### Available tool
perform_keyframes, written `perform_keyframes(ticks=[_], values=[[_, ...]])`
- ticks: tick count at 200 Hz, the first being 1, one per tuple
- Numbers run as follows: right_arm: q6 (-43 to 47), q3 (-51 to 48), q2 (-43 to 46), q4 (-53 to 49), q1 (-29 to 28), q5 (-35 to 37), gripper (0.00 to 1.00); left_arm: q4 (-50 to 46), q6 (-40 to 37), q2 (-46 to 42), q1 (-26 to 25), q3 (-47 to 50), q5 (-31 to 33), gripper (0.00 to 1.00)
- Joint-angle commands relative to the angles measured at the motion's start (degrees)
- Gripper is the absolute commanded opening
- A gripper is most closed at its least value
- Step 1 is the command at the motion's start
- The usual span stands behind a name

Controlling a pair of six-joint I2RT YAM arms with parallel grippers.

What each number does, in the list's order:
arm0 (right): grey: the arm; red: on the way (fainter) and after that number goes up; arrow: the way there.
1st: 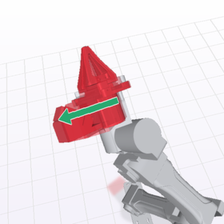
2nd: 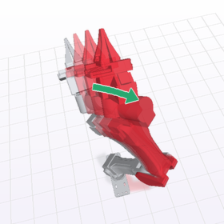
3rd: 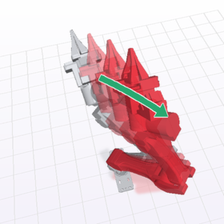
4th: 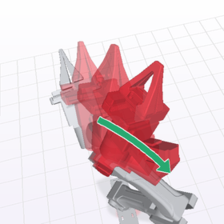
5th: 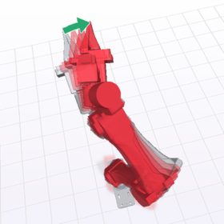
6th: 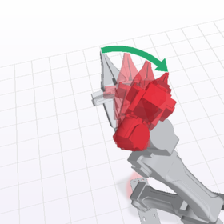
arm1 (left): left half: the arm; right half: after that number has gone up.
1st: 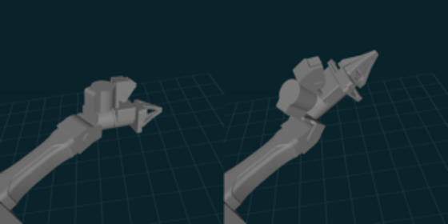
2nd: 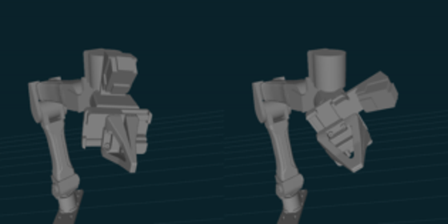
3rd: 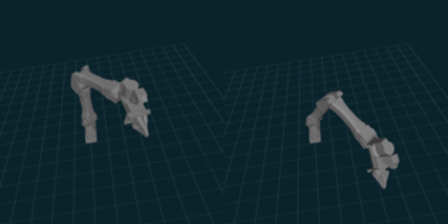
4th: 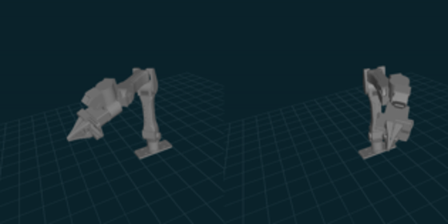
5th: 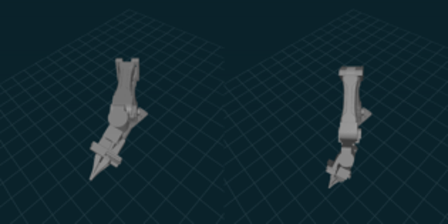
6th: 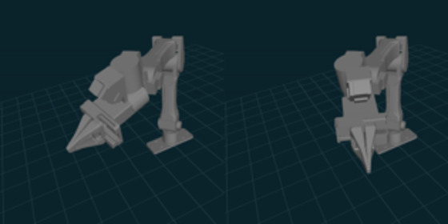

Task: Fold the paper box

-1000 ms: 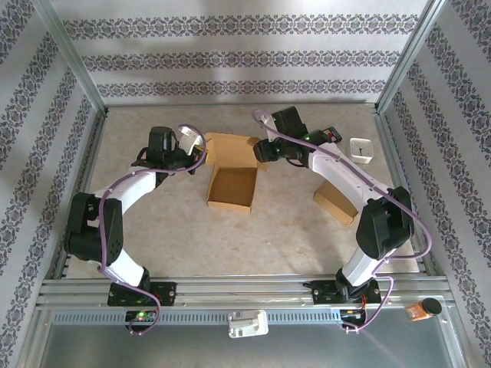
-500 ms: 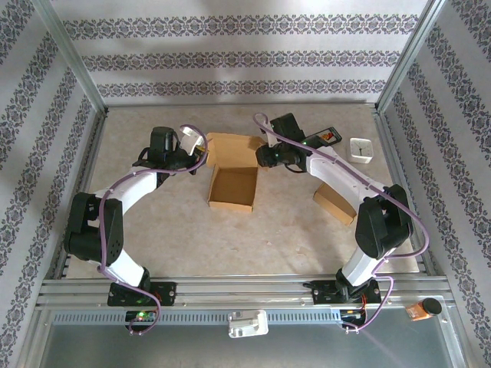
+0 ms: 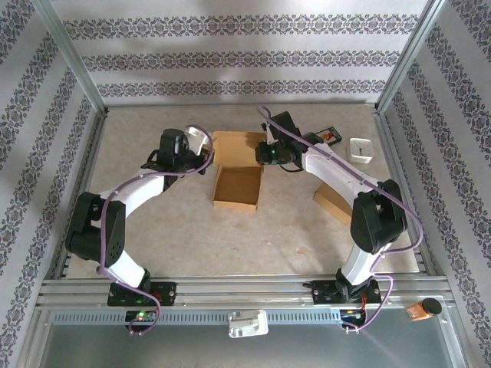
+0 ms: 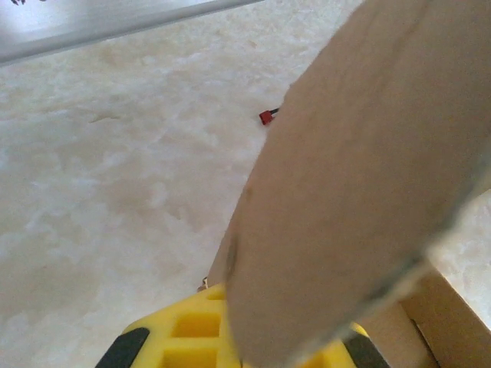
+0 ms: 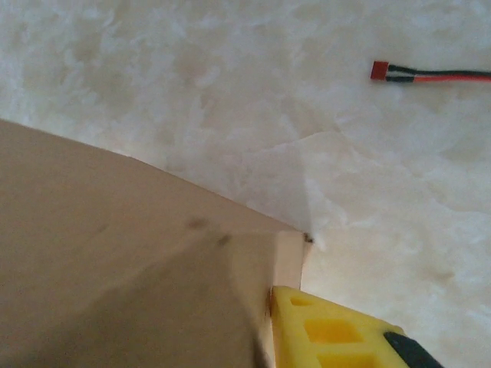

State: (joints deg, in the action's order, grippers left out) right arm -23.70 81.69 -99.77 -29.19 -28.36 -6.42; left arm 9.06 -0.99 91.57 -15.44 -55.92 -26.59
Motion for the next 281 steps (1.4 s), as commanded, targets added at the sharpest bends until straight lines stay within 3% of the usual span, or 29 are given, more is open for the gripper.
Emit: perform_keyframes(ticks=[1,35,100,163,237,281], values=[[-8.5,1.0,-1.5,0.2,-0.1,-2.9,0.22,3.6,7.3,-0.2,-3.3,1.5,3.8,0.0],[-13.2,-1.7,-0.2,4.0,-0.4,-1.4,0.16,6.9,13.1,-1.4,-7.2,5.0,8.5,0.0],[-6.6,-14.4,6.4,11.6,-4.3,6.6,0.11,13.8,18.5,-6.3,-10.8,15.0,13.8,0.0],[-0.8,-22.4,11.3,13.9,-7.7,12.2,0.11,20.9,25.8,-8.5,-14.7,20.3,14.1,0.0],[0.4,-29.0,14.8,18.1,-8.8,11.2,0.09,21.0,35.4,-6.9,-17.9,20.7,16.0,0.0],[0.2,-30.6,16.3,19.0,-9.1,10.7,0.08,16.9,36.8,-3.4,-19.2,17.2,9.3,0.0]])
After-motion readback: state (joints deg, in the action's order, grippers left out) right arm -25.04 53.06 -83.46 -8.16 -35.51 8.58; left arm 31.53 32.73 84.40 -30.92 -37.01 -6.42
